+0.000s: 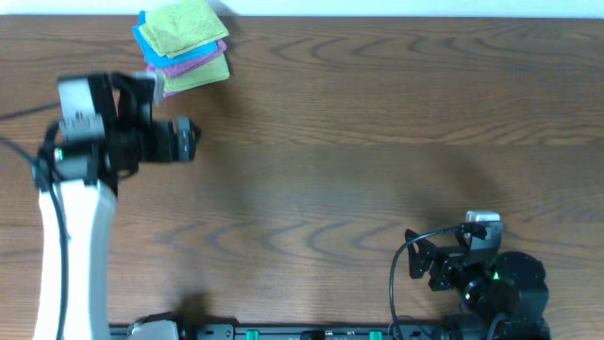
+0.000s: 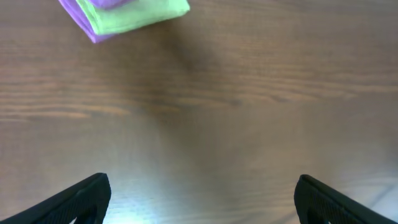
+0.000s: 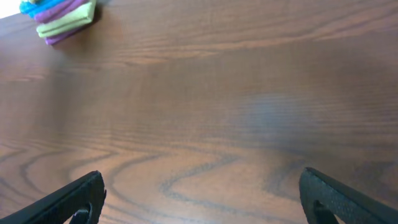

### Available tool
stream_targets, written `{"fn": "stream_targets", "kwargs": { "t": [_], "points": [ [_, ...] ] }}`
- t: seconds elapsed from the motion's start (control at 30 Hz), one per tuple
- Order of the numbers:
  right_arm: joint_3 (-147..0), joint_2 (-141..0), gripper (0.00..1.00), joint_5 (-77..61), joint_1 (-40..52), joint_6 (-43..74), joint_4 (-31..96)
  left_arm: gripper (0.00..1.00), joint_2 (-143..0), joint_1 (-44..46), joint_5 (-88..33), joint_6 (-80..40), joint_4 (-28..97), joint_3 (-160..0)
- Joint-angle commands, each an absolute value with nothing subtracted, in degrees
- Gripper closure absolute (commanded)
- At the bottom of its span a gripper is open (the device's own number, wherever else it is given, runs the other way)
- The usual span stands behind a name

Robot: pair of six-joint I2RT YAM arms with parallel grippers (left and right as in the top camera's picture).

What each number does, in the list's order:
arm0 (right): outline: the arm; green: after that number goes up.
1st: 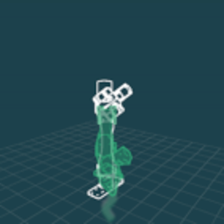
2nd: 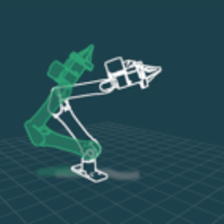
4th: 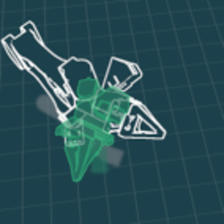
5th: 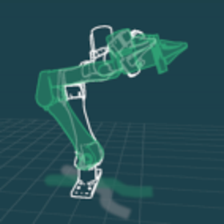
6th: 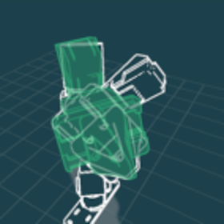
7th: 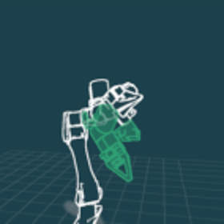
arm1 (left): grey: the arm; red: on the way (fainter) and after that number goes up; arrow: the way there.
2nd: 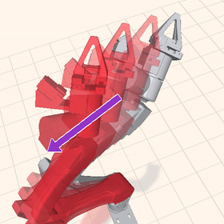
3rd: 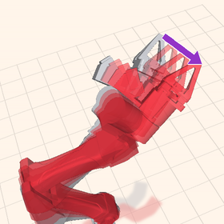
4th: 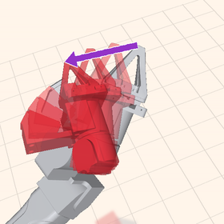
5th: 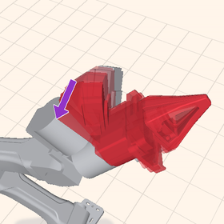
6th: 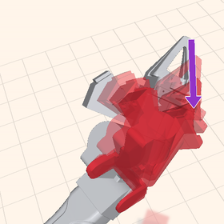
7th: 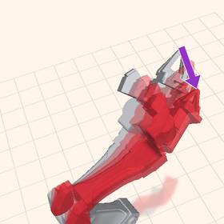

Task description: Fold the cloth

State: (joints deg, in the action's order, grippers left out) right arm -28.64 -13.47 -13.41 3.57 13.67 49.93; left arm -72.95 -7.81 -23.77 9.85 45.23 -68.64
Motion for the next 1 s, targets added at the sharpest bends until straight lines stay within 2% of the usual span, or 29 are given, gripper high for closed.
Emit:
{"fn": "stream_targets", "kwargs": {
  "t": [0.0,0.43,0.97],
  "points": [
    [-28.4,-13.13,0.01,-13.3,3.18,14.55,50.0,0.05,-64.93,-7.75,-23.79,12.93,41.85,-60.14],
    [-28.4,-13.13,0.01,-13.3,3.18,14.57,50.0,0.04,-34.11,-7.75,-21.19,15.92,33.78,-31.64],
    [-28.42,-13.13,0.01,-13.3,3.18,14.57,50.0,0.05,-13.13,-7.73,-17.08,16.73,34.37,-16.36]
  ]
}}
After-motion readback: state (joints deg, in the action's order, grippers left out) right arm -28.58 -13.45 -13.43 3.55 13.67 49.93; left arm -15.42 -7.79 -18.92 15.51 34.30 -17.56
